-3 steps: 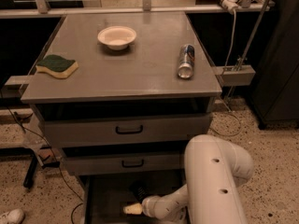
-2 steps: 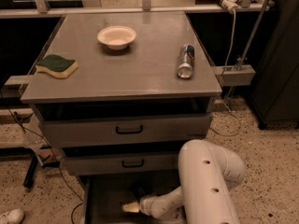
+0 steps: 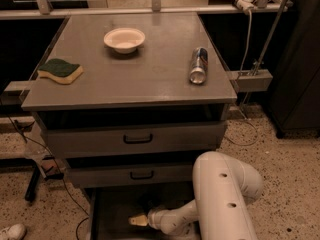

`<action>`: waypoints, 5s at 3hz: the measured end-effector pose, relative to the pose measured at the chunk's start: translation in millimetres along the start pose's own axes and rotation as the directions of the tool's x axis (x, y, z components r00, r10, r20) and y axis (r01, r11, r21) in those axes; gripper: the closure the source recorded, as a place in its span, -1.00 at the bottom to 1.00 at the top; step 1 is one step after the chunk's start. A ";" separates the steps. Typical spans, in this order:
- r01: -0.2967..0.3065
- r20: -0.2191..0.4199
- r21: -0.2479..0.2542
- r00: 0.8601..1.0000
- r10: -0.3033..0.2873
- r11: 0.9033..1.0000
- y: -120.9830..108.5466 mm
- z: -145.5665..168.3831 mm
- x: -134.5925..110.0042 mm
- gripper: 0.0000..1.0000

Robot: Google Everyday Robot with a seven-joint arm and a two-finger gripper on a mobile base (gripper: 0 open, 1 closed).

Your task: Pick rxbar chocolate from bottom drawer and place on counter

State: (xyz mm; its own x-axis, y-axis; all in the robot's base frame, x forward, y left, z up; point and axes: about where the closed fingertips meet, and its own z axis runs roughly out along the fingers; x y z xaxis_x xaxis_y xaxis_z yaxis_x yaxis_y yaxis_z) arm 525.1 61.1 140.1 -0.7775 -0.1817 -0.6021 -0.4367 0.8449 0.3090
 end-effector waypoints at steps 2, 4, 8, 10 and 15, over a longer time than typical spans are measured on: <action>0.041 0.031 -0.012 0.999 -0.041 0.999 -1.1 15.8 -8.8 -1.00; 0.095 -0.001 -0.003 0.995 -0.095 0.995 -20.6 31.3 -1.0 -1.00; 0.095 -0.001 -0.003 0.995 -0.095 0.995 -20.2 30.7 -1.4 0.78; 0.095 -0.001 -0.003 0.996 -0.095 0.995 -20.1 25.0 -6.0 1.00; -0.114 0.061 -0.024 0.991 0.116 0.993 -27.0 -11.8 -16.0 1.00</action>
Offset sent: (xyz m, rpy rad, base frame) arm 0.0212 0.0114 -0.0131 -0.0021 -0.0630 0.0524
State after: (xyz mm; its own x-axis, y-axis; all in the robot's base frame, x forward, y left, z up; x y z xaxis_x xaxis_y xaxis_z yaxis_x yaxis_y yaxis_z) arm 543.9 35.2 150.0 -0.7939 -0.0519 -0.6058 -0.3558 0.8476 0.3937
